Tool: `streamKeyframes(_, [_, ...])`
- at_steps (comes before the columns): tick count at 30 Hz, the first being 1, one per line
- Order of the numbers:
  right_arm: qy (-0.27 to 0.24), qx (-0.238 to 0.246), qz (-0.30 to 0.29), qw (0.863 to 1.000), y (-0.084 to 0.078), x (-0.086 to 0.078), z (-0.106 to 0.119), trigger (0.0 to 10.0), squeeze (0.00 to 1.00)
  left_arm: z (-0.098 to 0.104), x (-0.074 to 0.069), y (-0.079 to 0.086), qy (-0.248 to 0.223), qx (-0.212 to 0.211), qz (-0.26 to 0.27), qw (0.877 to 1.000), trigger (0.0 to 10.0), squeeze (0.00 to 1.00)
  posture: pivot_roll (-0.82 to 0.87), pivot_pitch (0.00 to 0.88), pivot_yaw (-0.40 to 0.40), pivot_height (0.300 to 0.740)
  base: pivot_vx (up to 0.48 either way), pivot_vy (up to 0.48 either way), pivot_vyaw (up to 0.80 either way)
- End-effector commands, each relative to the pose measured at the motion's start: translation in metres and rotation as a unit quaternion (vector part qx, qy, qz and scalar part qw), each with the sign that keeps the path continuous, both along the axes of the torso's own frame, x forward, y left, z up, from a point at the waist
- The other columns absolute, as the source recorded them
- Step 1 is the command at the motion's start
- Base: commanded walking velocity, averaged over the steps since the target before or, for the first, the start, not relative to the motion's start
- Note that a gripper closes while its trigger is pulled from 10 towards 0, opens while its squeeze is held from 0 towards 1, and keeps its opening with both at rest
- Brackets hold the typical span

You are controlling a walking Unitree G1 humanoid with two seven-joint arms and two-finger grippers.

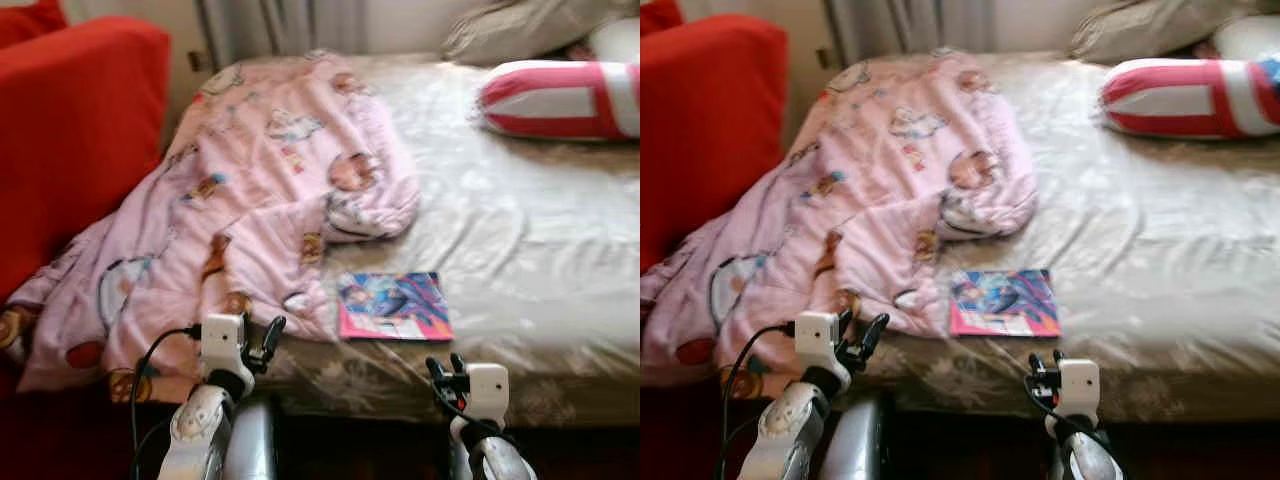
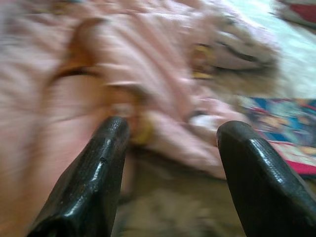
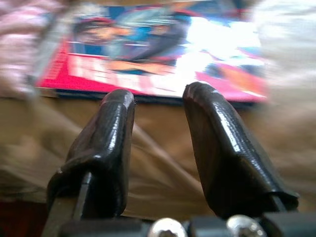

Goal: Clean up the room

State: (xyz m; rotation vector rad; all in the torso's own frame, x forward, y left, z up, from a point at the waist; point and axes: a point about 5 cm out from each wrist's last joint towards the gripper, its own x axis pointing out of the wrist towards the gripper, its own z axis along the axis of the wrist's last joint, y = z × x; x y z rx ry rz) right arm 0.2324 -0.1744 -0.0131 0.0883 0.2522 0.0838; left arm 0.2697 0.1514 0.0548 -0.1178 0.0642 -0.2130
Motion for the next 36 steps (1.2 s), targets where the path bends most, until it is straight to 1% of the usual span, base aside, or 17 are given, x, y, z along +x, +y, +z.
streamKeyframes(1, [0.002, 0.012, -0.005, 1.0, 0.001, 0.0, -0.002, 10.0, 0.0, -0.002, -0.001, 0.002, 0.007, 0.002, 0.006, 1.0, 10.0, 0.0, 0.04, 0.08, 0.041, 0.552, 0.255, 0.0, 0.0])
streamKeyframes(7, [0.006, 0.009, -0.009, 1.0, -0.001, 0.0, -0.004, 10.0, 0.0, -0.003, -0.001, 0.002, 0.007, 0.002, 0.007, 1.0, 10.0, 0.0, 0.04, 0.082, 0.041, 0.552, 0.259, 0.0, 0.0])
streamKeyframes(13, [-0.014, 0.016, -0.024, 0.999, -0.004, 0.005, 0.002, 10.0, 0.0, -0.002, -0.002, 0.003, 0.006, 0.001, 0.006, 1.0, 10.0, 0.0, 0.03, 0.086, 0.042, 0.552, 0.26, 0.0, 0.0])
streamKeyframes(19, [-0.019, 0.013, -0.019, 1.0, -0.003, 0.009, 0.004, 10.0, 0.0, -0.003, -0.002, 0.002, 0.008, 0.003, 0.006, 1.0, 10.0, 0.0, 0.04, 0.089, 0.042, 0.552, 0.261, 0.0, 0.0])
streamKeyframes(26, [-0.035, 0.01, -0.011, 0.999, 0.0, 0.017, 0.011, 10.0, 0.0, -0.002, -0.002, 0.002, 0.004, 0.003, 0.006, 1.0, 10.0, 0.0, 0.04, 0.092, 0.042, 0.552, 0.0, 0.0, 0.0])
streamKeyframes(28, [-0.041, 0.013, -0.016, 0.999, -0.002, 0.022, 0.015, 10.0, 0.0, -0.002, -0.003, 0.002, 0.004, 0.003, 0.006, 1.0, 10.0, 0.0, 0.04, 0.097, 0.043, 0.552, 0.0, 0.0, 0.0])
streamKeyframes(31, [-0.046, 0.019, -0.024, 0.998, -0.004, 0.023, 0.017, 10.0, 0.0, -0.002, -0.003, 0.002, 0.004, 0.004, 0.006, 1.0, 10.0, 0.0, 0.05, 0.101, 0.043, 0.552, 0.0, 0.0, 0.0])
streamKeyframes(32, [-0.049, 0.018, -0.028, 0.998, -0.006, 0.024, 0.018, 10.0, 1.0, -0.002, -0.004, 0.002, 0.004, 0.004, 0.006, 1.0, 10.0, 0.0, 0.05, 0.102, 0.044, 0.552, 0.0, 0.0, 0.0])
streamKeyframes(36, [-0.06, 0.02, -0.052, 0.997, -0.015, 0.034, 0.026, 10.0, 1.0, -0.001, -0.004, 0.003, 0.003, 0.005, 0.008, 1.0, 10.0, 0.0, 0.05, 0.108, 0.046, 0.552, 0.0, 0.0, 0.0])
